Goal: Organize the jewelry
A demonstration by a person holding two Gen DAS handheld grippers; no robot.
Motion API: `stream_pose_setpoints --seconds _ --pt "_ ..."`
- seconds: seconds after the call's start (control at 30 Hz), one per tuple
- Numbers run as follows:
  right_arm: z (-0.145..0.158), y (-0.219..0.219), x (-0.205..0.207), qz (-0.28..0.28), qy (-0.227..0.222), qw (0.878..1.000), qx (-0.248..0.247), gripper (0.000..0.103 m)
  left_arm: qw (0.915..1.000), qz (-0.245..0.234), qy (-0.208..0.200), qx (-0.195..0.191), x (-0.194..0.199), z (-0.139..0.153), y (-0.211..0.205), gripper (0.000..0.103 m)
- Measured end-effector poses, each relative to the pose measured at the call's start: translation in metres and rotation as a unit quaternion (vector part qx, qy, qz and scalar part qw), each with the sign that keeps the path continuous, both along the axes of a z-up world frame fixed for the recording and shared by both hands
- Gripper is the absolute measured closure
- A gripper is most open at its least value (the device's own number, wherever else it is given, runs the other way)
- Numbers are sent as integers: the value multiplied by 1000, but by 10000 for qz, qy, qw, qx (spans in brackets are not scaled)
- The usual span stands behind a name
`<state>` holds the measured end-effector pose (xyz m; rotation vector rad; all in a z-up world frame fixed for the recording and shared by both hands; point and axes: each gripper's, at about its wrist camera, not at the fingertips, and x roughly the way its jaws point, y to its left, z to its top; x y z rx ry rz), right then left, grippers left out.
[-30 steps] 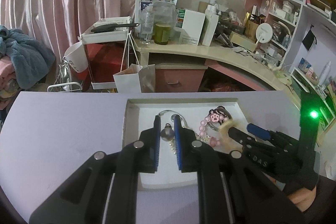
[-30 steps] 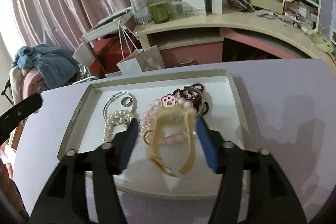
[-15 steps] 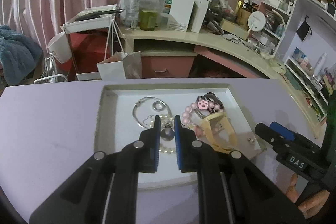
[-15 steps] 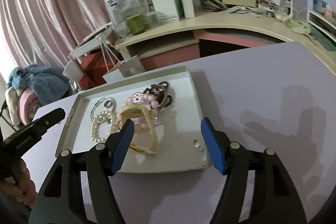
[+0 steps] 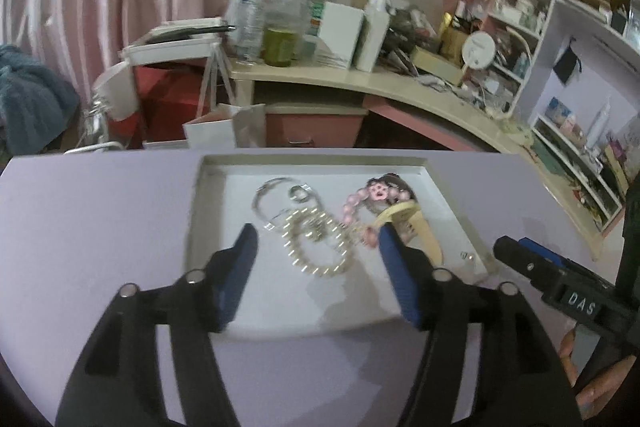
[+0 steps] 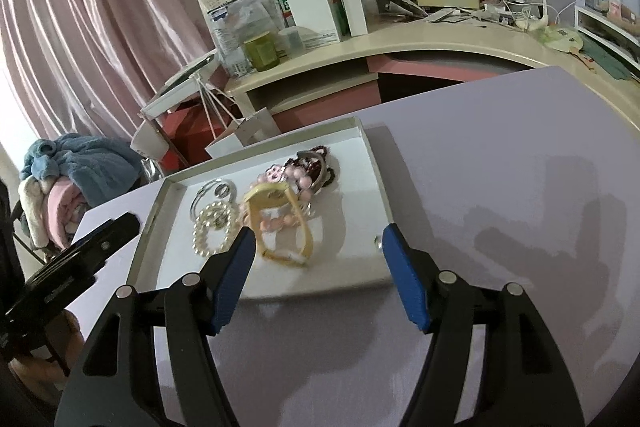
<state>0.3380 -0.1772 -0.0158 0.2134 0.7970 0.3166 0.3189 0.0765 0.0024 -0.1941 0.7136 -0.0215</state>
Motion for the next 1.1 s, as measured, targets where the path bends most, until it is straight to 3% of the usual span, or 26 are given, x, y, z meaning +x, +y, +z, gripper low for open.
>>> stream_pose_setpoints --seconds 0.07,0.13,0.23,0.43,0.73,0.9,1.1 --pt "1 2 -11 42 -44 10000 -62 34 9999 157 -1 -9 -18 0 7 34" --pt "2 3 -22 65 -94 9999 -120 25 9995 326 -13 35 -35 -1 12 30" --pt "5 5 -41 131 -273 9992 -269 19 9985 514 -66 173 -61 0 14 23" --pt "18 8 -81 4 -940 9942 -519 2 9960 792 -232 351 -106 3 8 11" --pt "47 -4 -120 -58 -1891 9817 -204 1 9879 1211 -961 142 -161 25 2 3" --pt "46 1 -132 44 -2010 9788 -383 1 9865 1188 -1078 319 -175 26 -7 2" --pt "31 5 -146 62 -2110 9763 -484 1 9884 952 -1056 530 -182 7 -20 2"
